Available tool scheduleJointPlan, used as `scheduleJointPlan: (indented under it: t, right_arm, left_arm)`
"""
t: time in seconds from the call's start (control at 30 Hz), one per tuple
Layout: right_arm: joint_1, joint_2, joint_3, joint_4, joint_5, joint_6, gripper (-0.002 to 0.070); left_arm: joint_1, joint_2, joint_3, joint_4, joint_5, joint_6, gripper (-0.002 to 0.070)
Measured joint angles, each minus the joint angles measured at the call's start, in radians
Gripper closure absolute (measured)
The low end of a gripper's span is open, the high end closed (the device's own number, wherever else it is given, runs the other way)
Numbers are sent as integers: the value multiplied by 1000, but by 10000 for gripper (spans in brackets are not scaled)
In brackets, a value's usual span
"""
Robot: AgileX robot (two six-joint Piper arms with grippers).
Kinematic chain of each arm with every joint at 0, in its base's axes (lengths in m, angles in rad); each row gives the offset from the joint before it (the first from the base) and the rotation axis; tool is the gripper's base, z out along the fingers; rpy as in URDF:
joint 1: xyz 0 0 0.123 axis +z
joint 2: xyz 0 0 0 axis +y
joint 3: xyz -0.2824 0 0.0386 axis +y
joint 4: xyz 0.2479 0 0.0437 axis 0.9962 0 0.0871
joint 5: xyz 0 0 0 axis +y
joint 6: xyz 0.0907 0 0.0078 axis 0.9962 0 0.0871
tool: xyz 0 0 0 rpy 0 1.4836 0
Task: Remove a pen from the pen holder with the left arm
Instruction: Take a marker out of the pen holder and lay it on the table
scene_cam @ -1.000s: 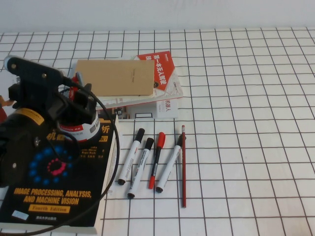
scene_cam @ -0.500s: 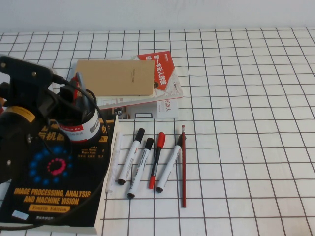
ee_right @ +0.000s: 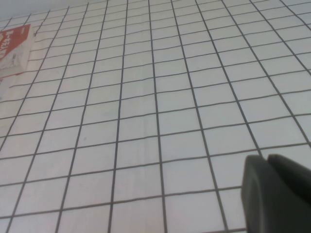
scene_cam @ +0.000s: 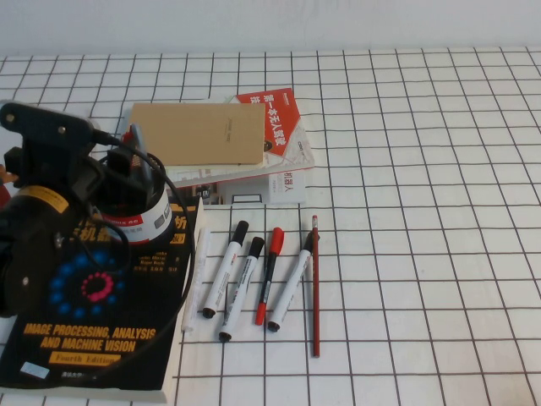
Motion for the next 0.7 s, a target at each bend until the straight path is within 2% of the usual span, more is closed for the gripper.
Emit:
scheduleJointPlan:
  t: [0.7]
  right_arm:
    - [0, 0, 0, 0, 0, 0, 692]
  left_arm:
    - [0, 26, -3, 8, -16, -26, 333]
